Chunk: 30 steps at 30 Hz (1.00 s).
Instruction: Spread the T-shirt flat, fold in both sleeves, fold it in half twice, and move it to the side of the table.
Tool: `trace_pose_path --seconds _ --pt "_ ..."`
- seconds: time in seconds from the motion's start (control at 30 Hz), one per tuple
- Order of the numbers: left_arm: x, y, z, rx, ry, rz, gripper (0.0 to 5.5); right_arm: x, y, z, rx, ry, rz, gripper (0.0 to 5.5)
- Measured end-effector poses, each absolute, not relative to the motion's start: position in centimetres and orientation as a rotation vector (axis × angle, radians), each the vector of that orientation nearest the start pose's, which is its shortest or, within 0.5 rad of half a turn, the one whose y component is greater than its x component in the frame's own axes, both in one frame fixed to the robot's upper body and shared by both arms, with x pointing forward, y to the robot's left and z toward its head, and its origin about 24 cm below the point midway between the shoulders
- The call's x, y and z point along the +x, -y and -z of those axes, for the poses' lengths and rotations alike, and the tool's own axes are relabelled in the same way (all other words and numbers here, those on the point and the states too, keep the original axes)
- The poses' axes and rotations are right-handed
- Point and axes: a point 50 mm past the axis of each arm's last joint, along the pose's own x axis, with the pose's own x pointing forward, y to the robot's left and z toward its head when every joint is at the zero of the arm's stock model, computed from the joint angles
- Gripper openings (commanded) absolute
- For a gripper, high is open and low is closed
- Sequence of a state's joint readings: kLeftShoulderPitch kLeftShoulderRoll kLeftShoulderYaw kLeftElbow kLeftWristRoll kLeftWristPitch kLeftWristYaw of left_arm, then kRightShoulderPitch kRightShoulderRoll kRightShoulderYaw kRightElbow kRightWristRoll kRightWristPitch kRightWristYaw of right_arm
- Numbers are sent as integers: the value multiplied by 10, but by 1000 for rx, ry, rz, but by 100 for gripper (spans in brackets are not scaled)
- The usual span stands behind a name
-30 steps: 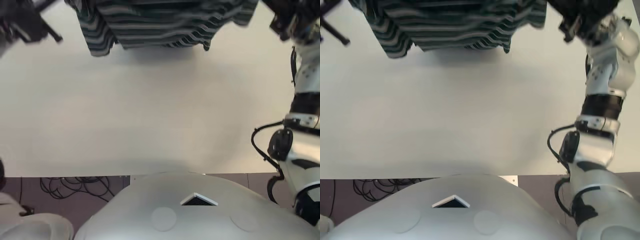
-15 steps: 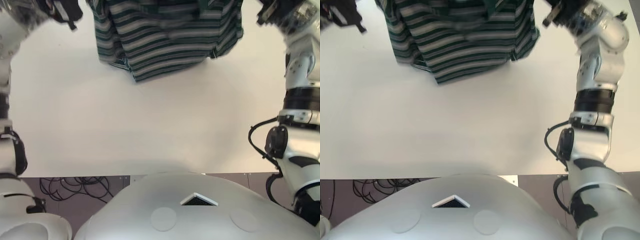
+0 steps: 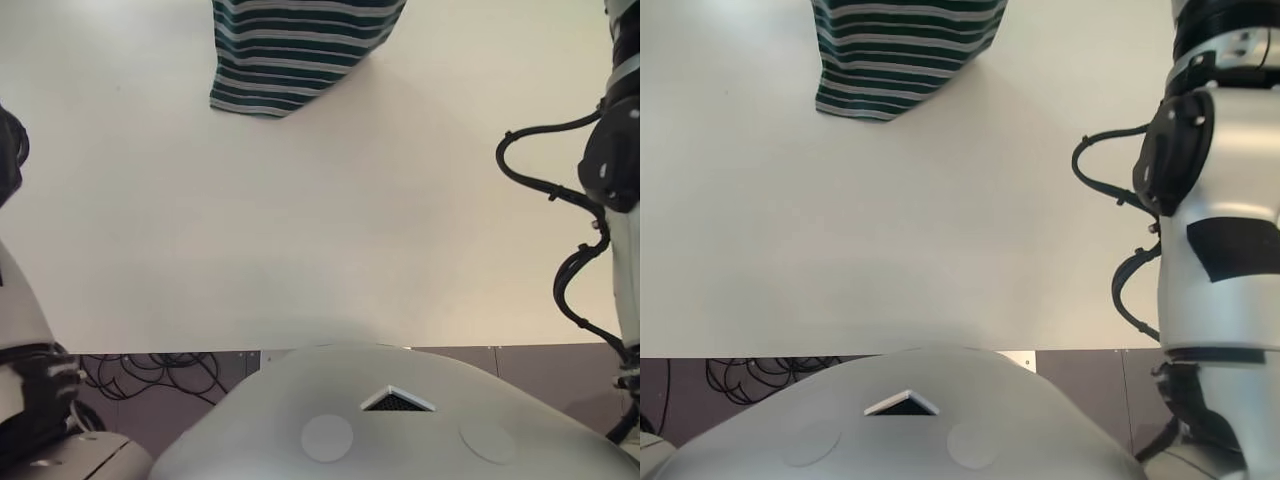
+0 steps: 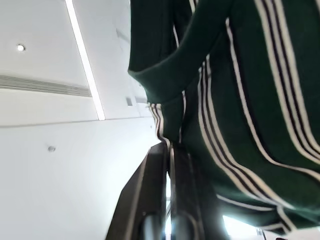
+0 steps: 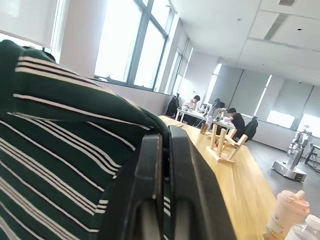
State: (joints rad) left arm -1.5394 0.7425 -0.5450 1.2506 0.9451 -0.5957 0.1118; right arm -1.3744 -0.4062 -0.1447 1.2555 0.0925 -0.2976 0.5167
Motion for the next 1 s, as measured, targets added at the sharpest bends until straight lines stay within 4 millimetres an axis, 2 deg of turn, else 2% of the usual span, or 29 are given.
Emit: trace_pose_path --seconds 0.23,0.43,0.8,0.87,1.0 --pt "398 -211 -358 1817 546 -59 0 418 172 -318 -238 464 -312 2" --pt "395 -205 -372 1791 586 -103 0 417 172 -328 -231 486 -293 2" --pt "395 -204 -371 1779 591 -73 0 415 176 -328 -219 495 -312 2" --pt "396 -207 -364 1768 577 -43 0 414 186 -327 -230 493 -312 2" --pt "394 -218 -354 1735 547 -11 0 412 187 -319 -245 495 -379 2"
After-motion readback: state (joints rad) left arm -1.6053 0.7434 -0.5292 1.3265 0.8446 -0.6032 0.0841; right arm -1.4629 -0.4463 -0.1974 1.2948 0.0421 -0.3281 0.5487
